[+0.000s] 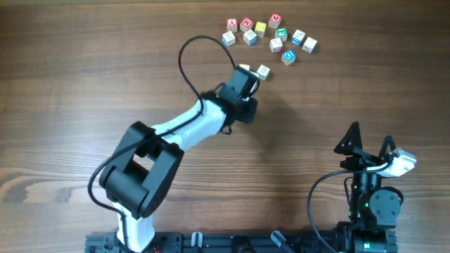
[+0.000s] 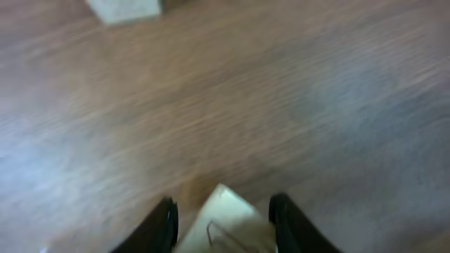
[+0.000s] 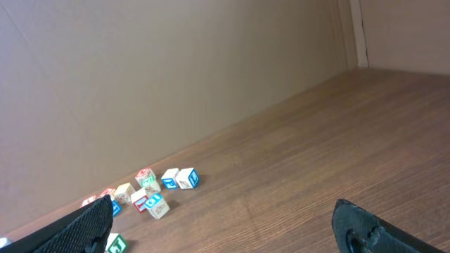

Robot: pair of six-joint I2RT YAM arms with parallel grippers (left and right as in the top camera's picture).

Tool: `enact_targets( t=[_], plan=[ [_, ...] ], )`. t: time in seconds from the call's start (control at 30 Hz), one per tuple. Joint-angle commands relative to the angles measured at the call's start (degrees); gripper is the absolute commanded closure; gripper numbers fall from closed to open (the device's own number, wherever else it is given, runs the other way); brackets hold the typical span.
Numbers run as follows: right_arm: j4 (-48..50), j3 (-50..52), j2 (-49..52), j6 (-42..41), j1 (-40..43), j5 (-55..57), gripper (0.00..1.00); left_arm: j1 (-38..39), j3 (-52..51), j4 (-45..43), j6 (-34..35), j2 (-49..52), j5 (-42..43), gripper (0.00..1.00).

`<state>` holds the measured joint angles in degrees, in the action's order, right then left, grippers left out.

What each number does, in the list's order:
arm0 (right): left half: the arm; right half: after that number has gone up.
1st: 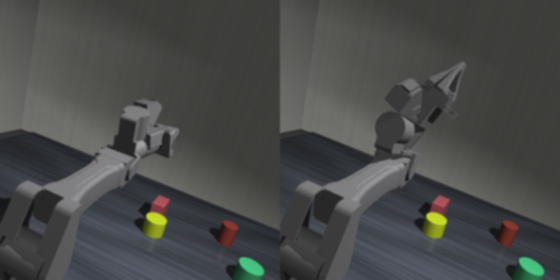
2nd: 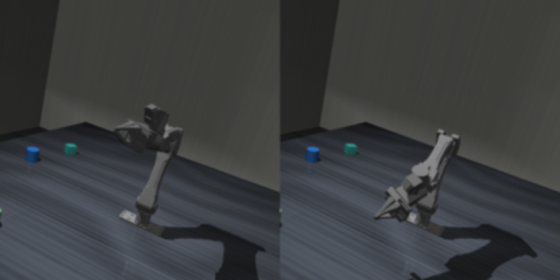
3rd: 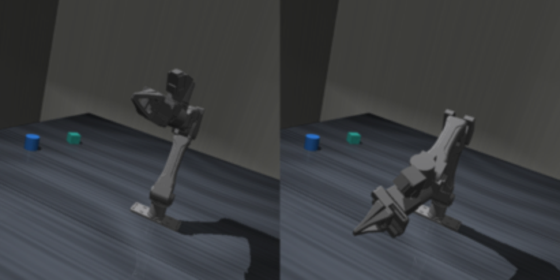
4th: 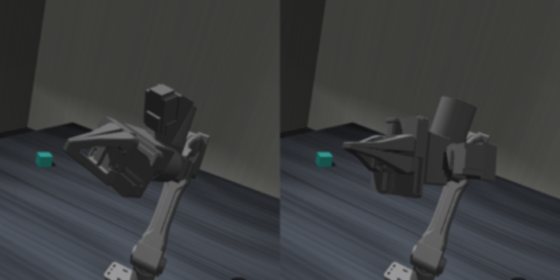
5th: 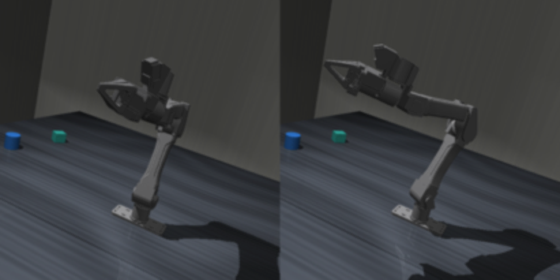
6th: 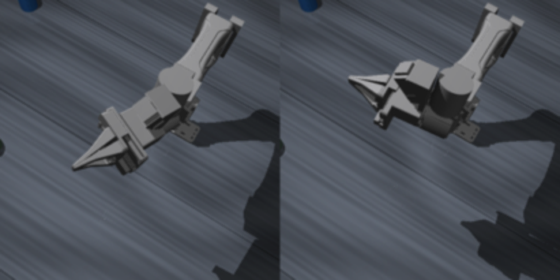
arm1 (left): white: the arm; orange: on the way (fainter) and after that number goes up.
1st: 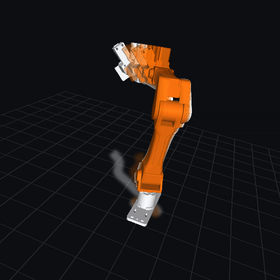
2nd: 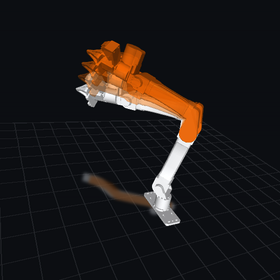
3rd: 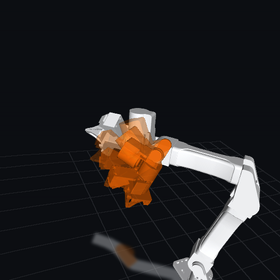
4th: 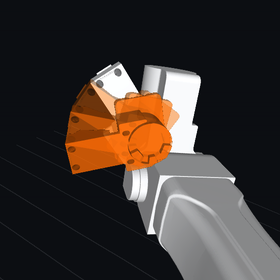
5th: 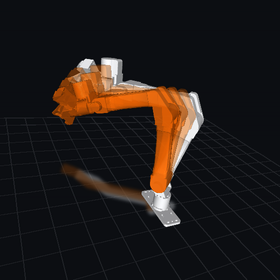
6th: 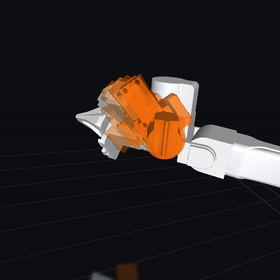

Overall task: Form a tower
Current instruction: 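Move the left gripper down toward the white '1' block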

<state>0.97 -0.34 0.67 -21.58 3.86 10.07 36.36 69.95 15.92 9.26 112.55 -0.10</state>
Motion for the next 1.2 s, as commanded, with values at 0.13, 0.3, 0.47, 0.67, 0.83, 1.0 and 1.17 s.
enact_targets(
  t=[0.13,0.3,0.47,0.67,0.83,1.0,1.17],
  plan=[
    [0.3,0.0,-0.4,0.5,0.3,-0.7,0.0,0.2,-3.4,-8.5,-17.6,0.1,0.7,0.64],
    [0.3,0.0,-0.4,0.5,0.3,-0.7,0.0,0.1,-3.4,-11.5,-24.3,1.2,0.8,0.58],
    [0.3,0.0,-0.4,0.5,0.3,-0.7,0.0,-2.2,-3.4,-11.6,-24.2,2.0,6.7,0.58],
    [0.3,0.0,-0.4,0.5,0.3,-0.7,0.0,-6.2,-3.4,-11.3,-24.0,2.1,13.1,0.53],
    [0.3,0.0,-0.4,0.5,0.3,-0.7,0.0,-7.0,-3.4,-11.8,-24.0,4.4,17.7,0.5],
    [0.3,0.0,-0.4,0.5,0.3,-0.7,0.0,-7.0,-3.4,-11.9,-24.0,4.9,17.6,0.28],
    [0.3,0.0,-0.4,0.5,0.3,-0.7,0.0,-7.0,-3.1,-12.2,-24.0,3.2,14.8,0.0]
  ],
)
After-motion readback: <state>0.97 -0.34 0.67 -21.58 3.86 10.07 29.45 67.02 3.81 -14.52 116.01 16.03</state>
